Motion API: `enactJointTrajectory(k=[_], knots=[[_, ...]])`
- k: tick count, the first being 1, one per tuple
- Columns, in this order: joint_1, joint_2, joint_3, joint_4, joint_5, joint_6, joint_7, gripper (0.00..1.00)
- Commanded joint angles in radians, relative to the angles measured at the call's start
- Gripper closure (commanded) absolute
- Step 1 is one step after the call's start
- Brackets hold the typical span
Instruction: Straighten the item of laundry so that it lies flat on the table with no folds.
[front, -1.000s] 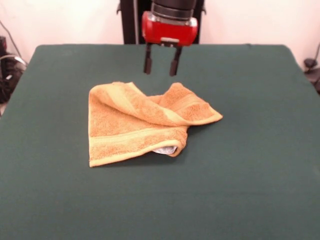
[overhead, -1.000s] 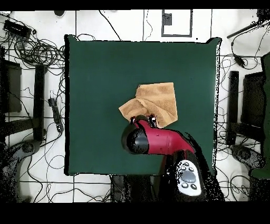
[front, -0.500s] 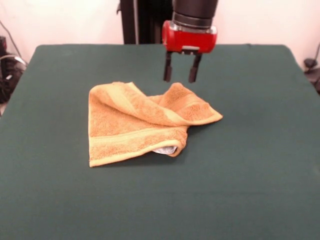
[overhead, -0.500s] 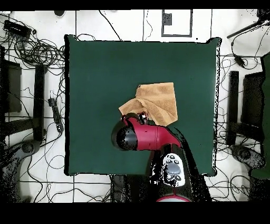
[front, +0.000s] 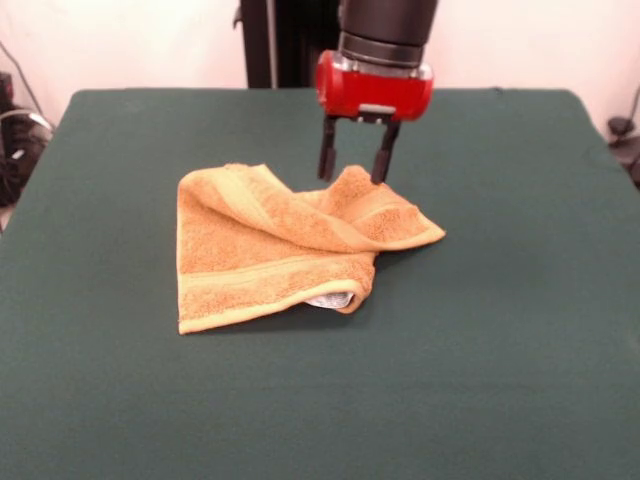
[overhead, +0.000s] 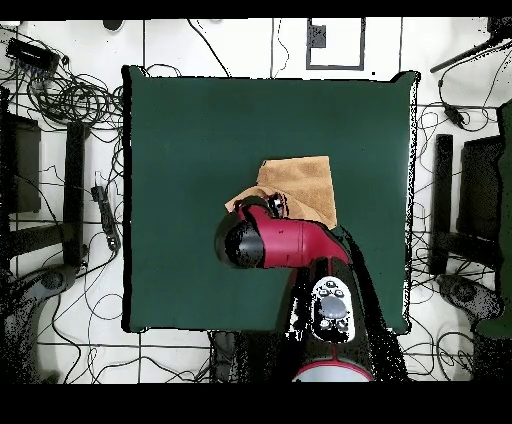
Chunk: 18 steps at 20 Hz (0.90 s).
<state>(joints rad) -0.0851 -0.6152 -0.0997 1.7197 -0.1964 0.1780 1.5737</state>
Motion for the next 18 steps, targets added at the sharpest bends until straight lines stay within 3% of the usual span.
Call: enactJointTrajectory(k=[1,13,18], knots=[[-0.011,0.047,0.060,-0.077,-0.075,0.126,-0.019,0.00],[-0.086,0.112,0.113,-0.132,-0.191,0.118,-0.042,0.00],[-0.075,0.150,0.108,-0.110,-0.217,0.065,0.018,0.00]])
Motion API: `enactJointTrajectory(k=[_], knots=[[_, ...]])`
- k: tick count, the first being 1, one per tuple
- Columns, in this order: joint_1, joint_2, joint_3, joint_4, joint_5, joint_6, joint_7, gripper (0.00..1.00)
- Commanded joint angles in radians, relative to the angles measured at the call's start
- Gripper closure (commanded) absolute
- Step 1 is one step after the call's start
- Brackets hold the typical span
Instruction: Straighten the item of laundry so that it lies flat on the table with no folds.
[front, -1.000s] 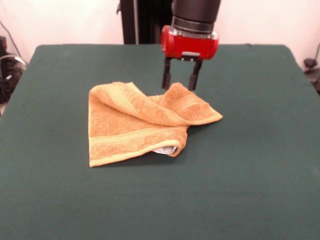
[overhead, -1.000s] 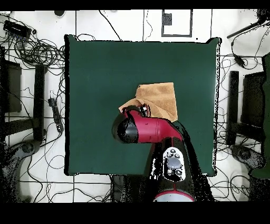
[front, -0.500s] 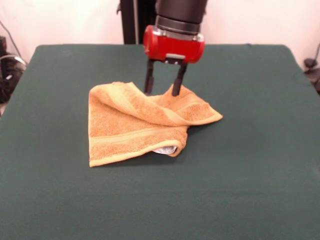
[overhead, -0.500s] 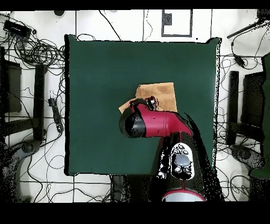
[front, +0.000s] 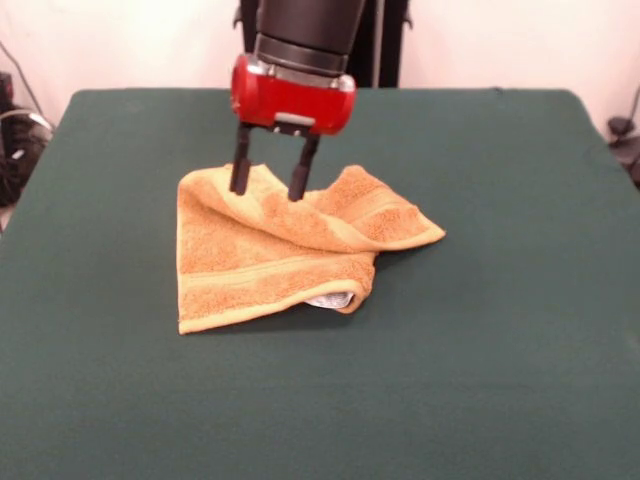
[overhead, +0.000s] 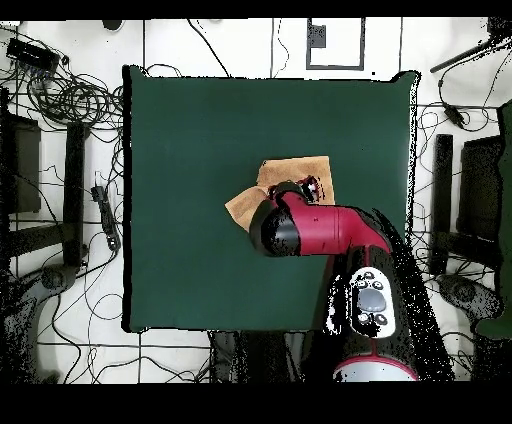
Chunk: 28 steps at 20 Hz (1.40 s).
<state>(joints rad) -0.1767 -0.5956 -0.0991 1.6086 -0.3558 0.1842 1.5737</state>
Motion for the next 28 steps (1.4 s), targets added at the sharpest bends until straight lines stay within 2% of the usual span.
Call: enactJointTrajectory(k=[1,7,13,23,28], knots=[[0.018,0.137,0.111,0.008,-0.058,0.054,0.026,0.00],[0.038,0.142,0.104,0.044,-0.063,0.017,0.074,0.00],[-0.009,0.084,0.156,0.128,-0.058,0.034,0.052,0.00],[-0.027,0.057,0.170,0.156,-0.064,0.050,0.041,0.00],[-0.022,0.083,0.158,0.144,-0.079,0.015,0.050,0.00]])
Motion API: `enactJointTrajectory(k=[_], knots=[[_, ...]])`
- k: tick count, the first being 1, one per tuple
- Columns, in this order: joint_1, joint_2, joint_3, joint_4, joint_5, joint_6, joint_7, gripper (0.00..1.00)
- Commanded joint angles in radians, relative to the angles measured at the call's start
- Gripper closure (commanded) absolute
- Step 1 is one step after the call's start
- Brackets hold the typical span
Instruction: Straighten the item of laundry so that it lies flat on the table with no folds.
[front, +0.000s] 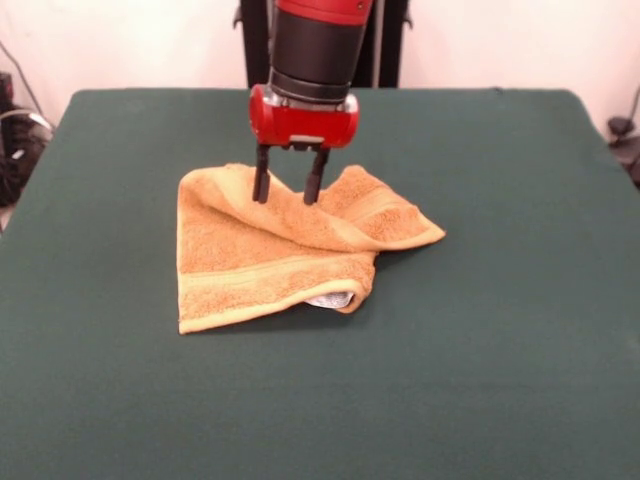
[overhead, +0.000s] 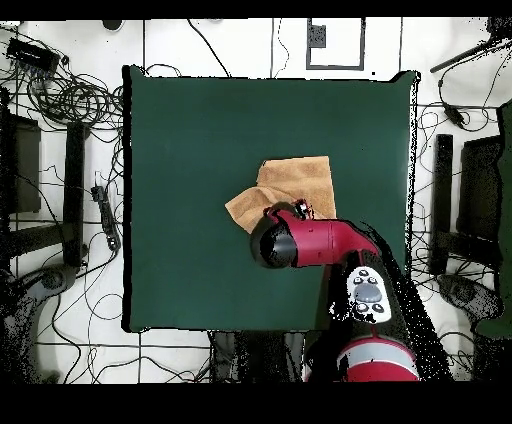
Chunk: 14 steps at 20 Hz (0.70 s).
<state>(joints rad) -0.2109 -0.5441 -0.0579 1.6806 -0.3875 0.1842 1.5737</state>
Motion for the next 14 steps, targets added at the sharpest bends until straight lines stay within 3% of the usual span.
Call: enactJointTrajectory(k=[1,7,14], knots=[[0.010,0.030,0.119,0.069,-0.047,0.027,0.045,0.00],[-0.017,-0.048,0.160,0.113,-0.034,0.101,0.012,0.00],[0.019,0.058,0.130,0.030,-0.055,0.035,0.047,0.00]])
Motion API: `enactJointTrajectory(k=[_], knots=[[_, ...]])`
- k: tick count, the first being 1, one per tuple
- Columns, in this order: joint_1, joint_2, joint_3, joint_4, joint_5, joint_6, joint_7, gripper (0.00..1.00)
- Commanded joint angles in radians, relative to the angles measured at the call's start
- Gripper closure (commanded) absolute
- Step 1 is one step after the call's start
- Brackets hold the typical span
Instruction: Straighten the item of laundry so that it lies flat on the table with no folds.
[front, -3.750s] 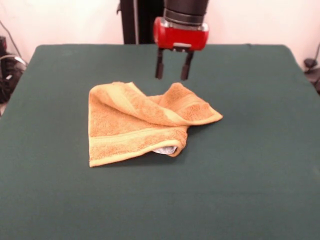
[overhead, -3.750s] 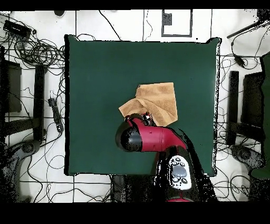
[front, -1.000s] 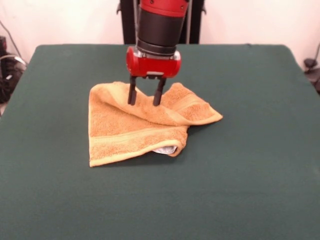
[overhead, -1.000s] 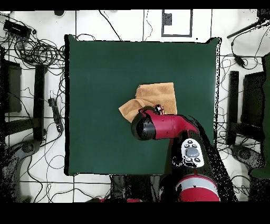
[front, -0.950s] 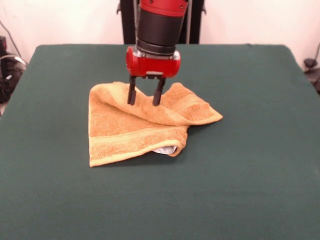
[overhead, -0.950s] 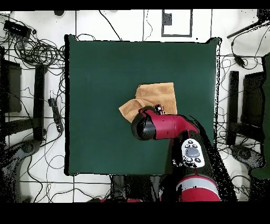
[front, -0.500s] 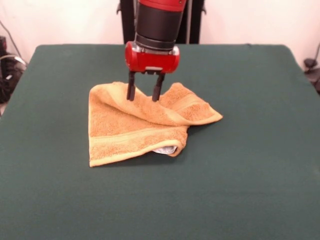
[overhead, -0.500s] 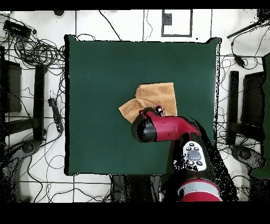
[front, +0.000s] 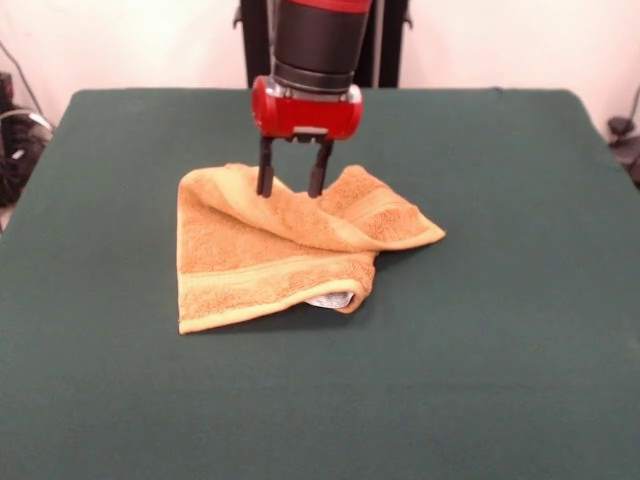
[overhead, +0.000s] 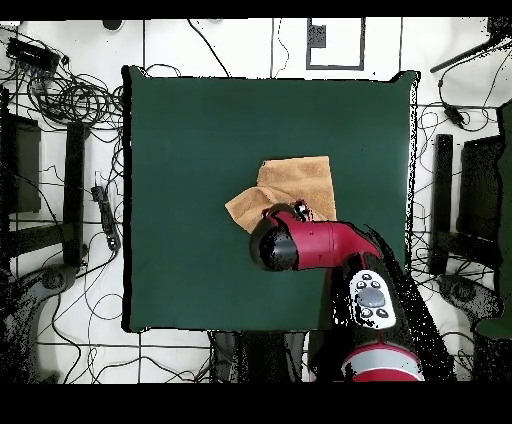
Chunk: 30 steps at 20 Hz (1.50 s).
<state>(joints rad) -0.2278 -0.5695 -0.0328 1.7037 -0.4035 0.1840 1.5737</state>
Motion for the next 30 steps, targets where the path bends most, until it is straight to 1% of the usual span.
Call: enactJointTrajectory(k=[1,5,9,15,17,19,23,24,27,30], knots=[[0.040,0.088,0.106,0.003,-0.039,0.036,0.048,0.00],[0.072,0.114,0.076,-0.016,-0.048,0.009,0.079,0.00],[0.078,0.149,0.076,-0.038,-0.053,-0.009,0.084,0.00],[0.092,0.156,0.063,-0.040,-0.037,-0.019,0.110,0.00],[0.075,0.160,0.079,-0.049,-0.031,-0.013,0.102,0.00],[0.073,0.166,0.075,-0.074,-0.026,0.014,0.094,0.00],[0.091,0.154,0.046,-0.102,-0.047,0.025,0.076,0.00],[0.078,0.152,0.057,-0.092,-0.035,0.026,0.082,1.00],[0.040,0.144,0.103,-0.074,-0.012,0.056,0.070,1.00],[0.033,0.131,0.116,-0.056,-0.002,0.061,0.077,1.00]])
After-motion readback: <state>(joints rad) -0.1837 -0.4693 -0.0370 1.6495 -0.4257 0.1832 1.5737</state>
